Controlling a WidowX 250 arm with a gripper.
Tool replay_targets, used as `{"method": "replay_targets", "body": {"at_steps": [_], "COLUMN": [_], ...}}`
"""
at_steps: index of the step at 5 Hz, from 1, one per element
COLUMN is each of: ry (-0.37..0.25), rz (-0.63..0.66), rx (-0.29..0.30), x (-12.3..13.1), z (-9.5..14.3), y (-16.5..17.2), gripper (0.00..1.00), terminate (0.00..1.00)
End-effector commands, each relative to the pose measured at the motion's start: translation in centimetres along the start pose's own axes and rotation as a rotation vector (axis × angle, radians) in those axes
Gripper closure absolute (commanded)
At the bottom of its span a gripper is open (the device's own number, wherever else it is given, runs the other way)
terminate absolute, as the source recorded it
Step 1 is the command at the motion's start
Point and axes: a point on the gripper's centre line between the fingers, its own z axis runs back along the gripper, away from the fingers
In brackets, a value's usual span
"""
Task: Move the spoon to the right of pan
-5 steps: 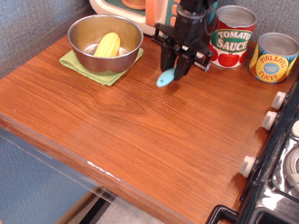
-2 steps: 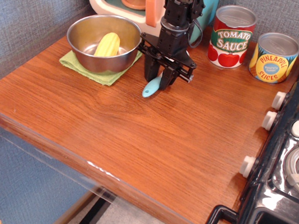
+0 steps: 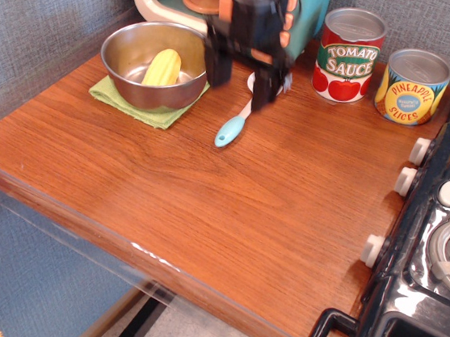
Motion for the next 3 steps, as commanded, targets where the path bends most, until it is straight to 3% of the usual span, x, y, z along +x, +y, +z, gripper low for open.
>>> {"method": "replay_targets", "body": {"at_steps": [1,2,3], "ry": [-0.049,-0.049,-0.049], "rz": [-0.032,-0.032,-0.032], "rx": [-0.041,-0.041,-0.041], "x": [-2.54,-2.54,-2.54], "z": [4.3,4.3,4.3], "y": [0.83,0.83,0.83], "gripper": [0.0,0.0,0.0], "terminate": [0.0,0.0,1.0]}}
